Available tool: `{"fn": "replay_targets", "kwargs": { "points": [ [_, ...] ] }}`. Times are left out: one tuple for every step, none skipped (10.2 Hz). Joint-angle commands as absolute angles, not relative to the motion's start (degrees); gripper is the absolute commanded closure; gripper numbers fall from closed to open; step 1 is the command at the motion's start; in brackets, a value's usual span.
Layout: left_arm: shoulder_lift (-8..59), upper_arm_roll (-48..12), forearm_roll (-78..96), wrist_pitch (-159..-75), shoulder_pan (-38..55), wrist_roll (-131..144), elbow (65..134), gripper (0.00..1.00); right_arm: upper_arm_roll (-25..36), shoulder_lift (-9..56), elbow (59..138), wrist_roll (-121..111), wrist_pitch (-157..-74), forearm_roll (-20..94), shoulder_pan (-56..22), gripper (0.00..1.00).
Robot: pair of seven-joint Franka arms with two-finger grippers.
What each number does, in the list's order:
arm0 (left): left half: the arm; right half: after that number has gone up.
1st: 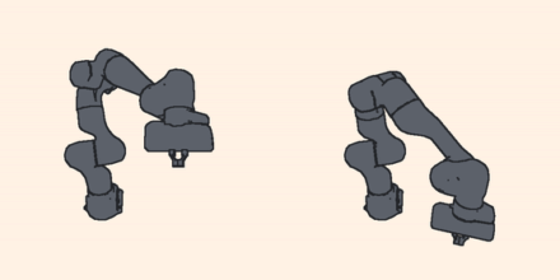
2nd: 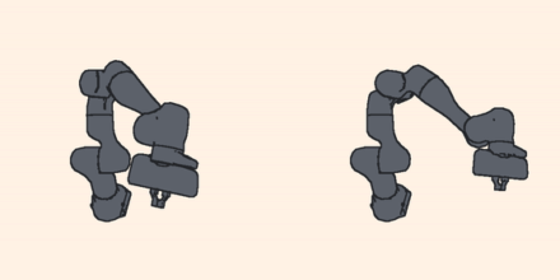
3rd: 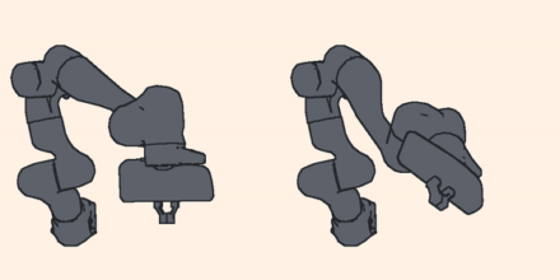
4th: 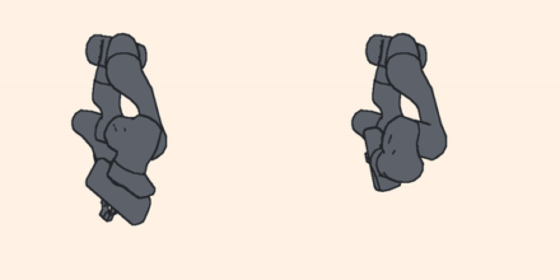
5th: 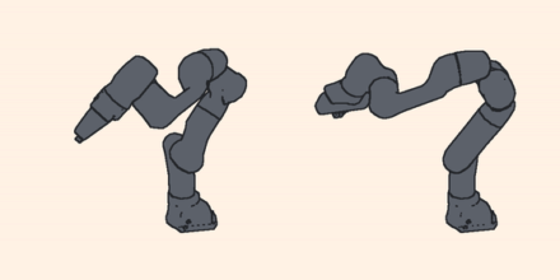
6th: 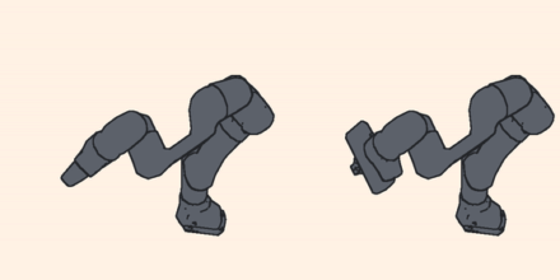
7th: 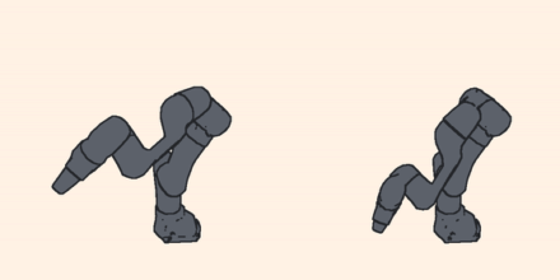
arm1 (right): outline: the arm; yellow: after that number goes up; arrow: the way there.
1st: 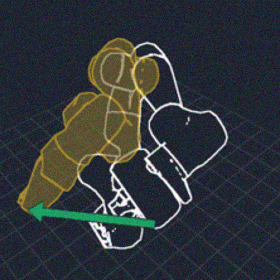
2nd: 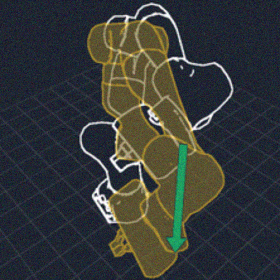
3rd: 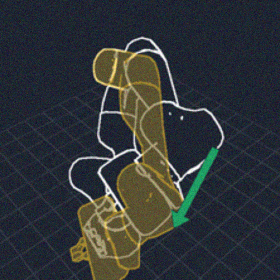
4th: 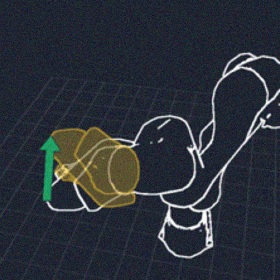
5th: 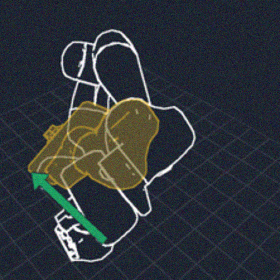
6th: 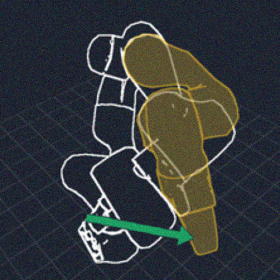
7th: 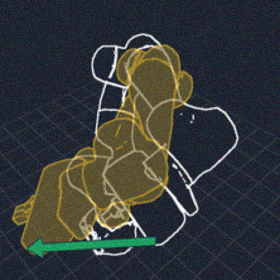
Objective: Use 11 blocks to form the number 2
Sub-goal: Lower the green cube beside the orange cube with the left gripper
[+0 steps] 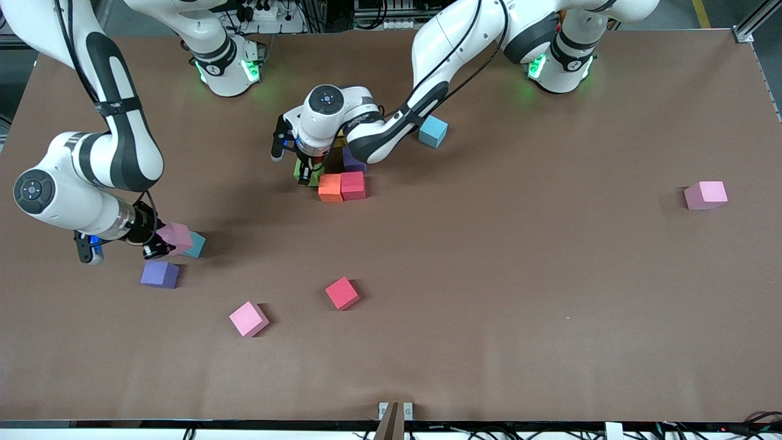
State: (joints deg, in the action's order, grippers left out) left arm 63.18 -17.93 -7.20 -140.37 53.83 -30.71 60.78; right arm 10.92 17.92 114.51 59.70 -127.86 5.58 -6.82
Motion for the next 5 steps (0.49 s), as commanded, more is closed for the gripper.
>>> {"fn": "replay_targets", "kwargs": {
  "points": [
    [60.5, -17.9, -6.2, -139.3, 53.4, -32.6, 63.5, 1.00, 10.5, 18.3, 113.6, 59.2, -127.8, 5.0, -6.2, 1.00],
    [60.5, -17.9, -6.1, -139.3, 53.4, -32.4, 63.5, 1.00, 10.5, 18.3, 113.6, 59.2, -127.8, 5.0, -6.3, 1.00],
    [60.6, -18.0, -5.5, -139.3, 53.5, -32.2, 63.3, 1.00, 10.5, 18.3, 113.6, 59.2, -127.8, 5.0, -6.3, 1.00],
    [60.8, -17.9, -5.5, -139.4, 53.5, -32.2, 63.2, 1.00, 10.5, 18.3, 113.6, 59.2, -127.8, 5.0, -6.4, 1.00],
    [61.2, -18.0, -5.4, -139.7, 53.5, -31.6, 63.1, 1.00, 10.5, 18.3, 113.7, 59.2, -127.8, 5.0, -6.5, 1.00]
  ]
}}
